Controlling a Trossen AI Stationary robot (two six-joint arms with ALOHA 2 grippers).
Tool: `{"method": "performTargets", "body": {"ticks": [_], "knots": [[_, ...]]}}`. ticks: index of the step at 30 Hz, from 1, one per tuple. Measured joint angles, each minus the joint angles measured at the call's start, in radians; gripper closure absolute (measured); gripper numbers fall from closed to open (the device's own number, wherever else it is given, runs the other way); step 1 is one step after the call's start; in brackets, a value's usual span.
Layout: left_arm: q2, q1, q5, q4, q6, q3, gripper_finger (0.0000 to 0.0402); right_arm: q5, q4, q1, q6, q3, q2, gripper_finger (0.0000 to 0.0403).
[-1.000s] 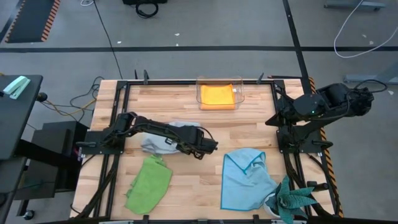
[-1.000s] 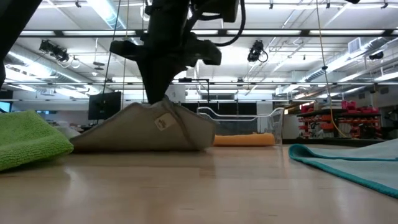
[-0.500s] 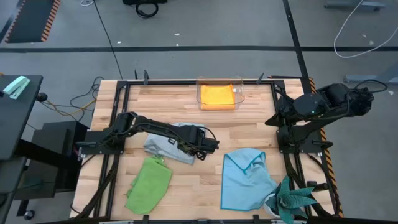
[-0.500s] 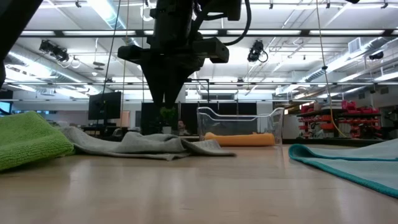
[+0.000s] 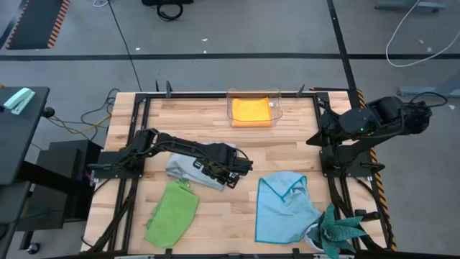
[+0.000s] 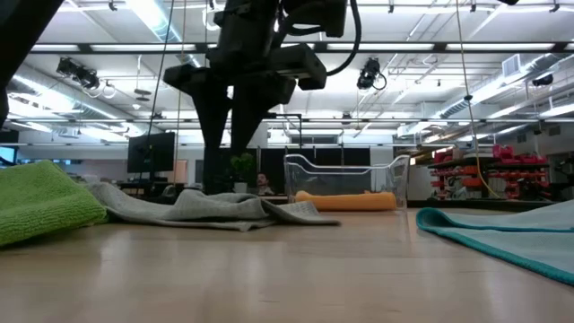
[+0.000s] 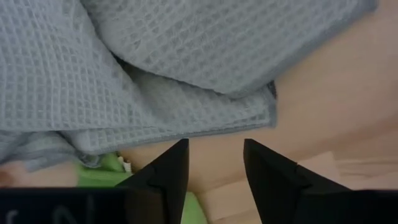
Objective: Fold microfiber towels
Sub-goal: Fold the gray microfiber cloth
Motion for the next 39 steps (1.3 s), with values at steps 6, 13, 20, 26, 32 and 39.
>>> {"method": "performTargets", "body": {"ticks": [6, 13, 20, 26, 32, 39], "knots": [[0.000, 0.008, 0.042, 0.001, 0.008, 0.000, 0.0252, 0.000, 0.016, 0.000, -0.007, 0.000, 0.000, 0.0391], [0.013, 0.008, 0.065, -0.001, 0.072, 0.002, 0.0250, 0.000, 0.016, 0.000, -0.009, 0.000, 0.000, 0.0391], [0.069, 0.008, 0.079, -0.023, 0.192, 0.000, 0.0268, 0.000, 0.017, 0.000, -0.010, 0.000, 0.000, 0.0391], [0.085, 0.008, 0.078, -0.010, 0.240, -0.012, 0.0278, 0.000, 0.020, 0.000, -0.010, 0.000, 0.003, 0.0391], [0.108, 0.008, 0.082, 0.025, 0.271, -0.013, 0.0275, 0.000, 0.020, 0.000, -0.010, 0.000, 0.008, 0.0391], [0.144, 0.008, 0.089, 0.063, 0.290, -0.013, 0.0281, 0.000, 0.022, 0.000, -0.009, 0.000, 0.007, 0.0391]]}}
